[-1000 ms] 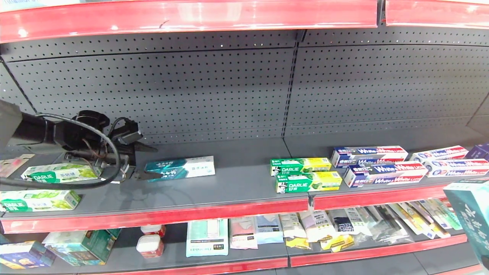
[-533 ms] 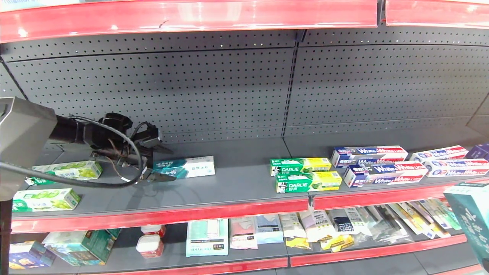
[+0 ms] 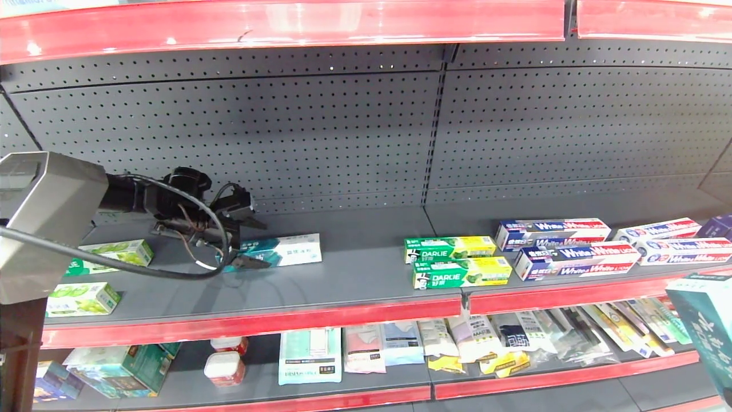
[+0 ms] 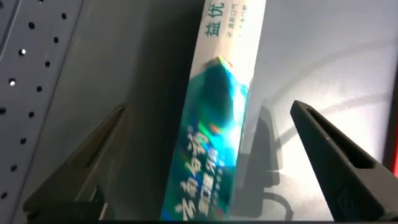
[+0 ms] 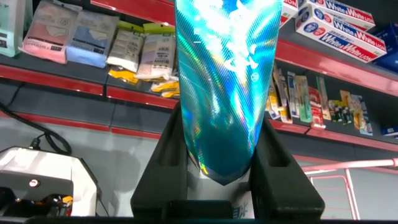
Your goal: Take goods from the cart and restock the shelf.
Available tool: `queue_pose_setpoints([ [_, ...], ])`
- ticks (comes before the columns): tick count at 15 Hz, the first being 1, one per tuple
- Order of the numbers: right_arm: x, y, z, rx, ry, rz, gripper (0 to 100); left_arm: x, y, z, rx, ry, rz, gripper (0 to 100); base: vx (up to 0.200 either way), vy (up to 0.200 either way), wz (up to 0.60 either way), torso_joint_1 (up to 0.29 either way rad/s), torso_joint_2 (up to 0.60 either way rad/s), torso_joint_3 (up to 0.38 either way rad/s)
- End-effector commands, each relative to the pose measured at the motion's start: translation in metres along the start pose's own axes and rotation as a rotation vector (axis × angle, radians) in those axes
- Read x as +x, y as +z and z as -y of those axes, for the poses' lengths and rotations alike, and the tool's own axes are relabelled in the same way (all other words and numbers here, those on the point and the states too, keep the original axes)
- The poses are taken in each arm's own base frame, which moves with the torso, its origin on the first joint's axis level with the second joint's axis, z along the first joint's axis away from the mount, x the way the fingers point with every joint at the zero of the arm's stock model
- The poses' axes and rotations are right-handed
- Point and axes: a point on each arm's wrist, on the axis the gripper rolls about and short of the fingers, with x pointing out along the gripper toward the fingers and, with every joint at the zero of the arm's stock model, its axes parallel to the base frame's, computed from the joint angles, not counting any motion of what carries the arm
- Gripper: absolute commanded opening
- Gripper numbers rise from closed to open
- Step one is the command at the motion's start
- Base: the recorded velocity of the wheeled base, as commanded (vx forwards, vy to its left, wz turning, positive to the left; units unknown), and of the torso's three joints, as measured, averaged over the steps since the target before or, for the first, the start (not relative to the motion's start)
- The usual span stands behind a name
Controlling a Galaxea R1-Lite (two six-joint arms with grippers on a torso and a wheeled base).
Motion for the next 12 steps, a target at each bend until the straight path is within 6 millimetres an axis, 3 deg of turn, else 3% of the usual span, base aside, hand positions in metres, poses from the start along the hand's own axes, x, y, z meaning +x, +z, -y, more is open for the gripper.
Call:
queue_pose_setpoints([
  [1, 0.001, -0.001, -0.001, -0.001, 0.003, -0.005, 0, 0.008, -0.001, -0.003, 0.009, -0.002, 0.000, 100, 0.000, 0.000, 0.00, 0.000, 0.00, 0.000],
  [5, 0.001, -0.003, -0.001, 0.000, 0.003, -0.008, 0, 0.016, 0.000, -0.012, 0.030, 0.009, 0.007, 100, 0.000, 0.000, 0.00, 0.000, 0.00, 0.000],
  [9, 0.001, -0.002, -0.001, 0.001, 0.001, -0.008, 0, 0.020, 0.003, -0.008, 0.019, -0.017, -0.006, 100, 0.000, 0.000, 0.00, 0.000, 0.00, 0.000],
  [10, 0.001, -0.002, -0.001, 0.003, -0.004, -0.009, 0, 0.021, 0.003, -0.008, 0.020, -0.018, -0.005, 0, 0.000, 0.000, 0.00, 0.000, 0.00, 0.000],
  [12, 0.001, -0.002, -0.001, 0.001, -0.011, -0.012, 0, 0.023, 0.004, -0.012, 0.028, -0.011, -0.005, 0, 0.000, 0.000, 0.00, 0.000, 0.00, 0.000],
])
